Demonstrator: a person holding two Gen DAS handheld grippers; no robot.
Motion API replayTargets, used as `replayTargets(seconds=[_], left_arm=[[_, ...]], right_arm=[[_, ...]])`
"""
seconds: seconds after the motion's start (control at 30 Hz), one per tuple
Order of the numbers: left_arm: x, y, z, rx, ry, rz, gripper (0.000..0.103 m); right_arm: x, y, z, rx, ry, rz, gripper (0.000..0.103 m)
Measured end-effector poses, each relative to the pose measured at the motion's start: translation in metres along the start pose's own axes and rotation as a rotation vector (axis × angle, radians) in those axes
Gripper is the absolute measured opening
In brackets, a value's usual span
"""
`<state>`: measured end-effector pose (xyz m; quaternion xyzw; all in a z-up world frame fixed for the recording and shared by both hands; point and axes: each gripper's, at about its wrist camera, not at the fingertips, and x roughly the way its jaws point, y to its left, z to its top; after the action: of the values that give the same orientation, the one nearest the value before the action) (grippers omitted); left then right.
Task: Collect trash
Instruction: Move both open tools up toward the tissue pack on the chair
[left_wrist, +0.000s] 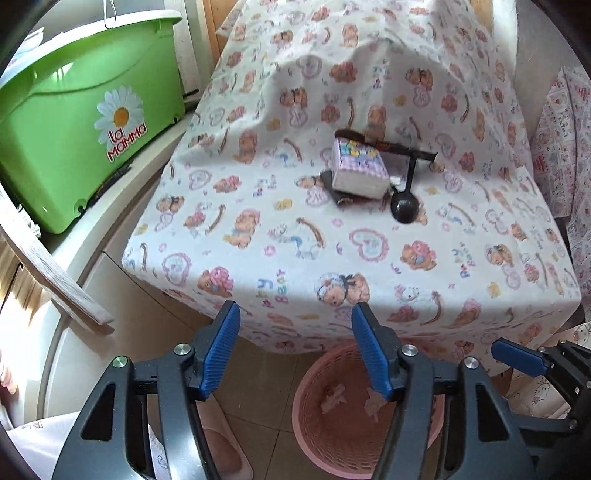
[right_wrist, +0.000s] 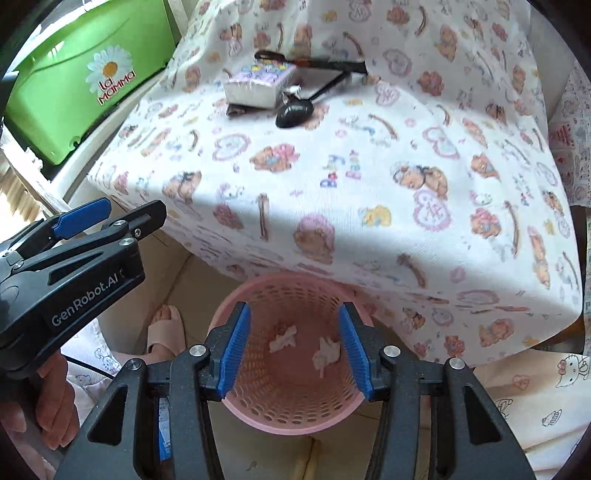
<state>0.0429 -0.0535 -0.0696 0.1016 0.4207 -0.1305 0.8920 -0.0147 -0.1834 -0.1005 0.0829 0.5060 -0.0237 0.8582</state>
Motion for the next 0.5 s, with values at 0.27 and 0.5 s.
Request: replayTargets(seconds=[0.27,0.5], left_arm=[[-0.042,0.001,0.030,0.053,-0.121,-0.008,0.066],[-0.044,0.006,0.071,0.071,-0.157,0.000,0.074]], right_arm=[[-0.043,-0.007,0.015,-0.020,-0.136,-0.023,0.062],[-0.063,-0.022,0.040,-0.036,-0.168,0.003,0.065]])
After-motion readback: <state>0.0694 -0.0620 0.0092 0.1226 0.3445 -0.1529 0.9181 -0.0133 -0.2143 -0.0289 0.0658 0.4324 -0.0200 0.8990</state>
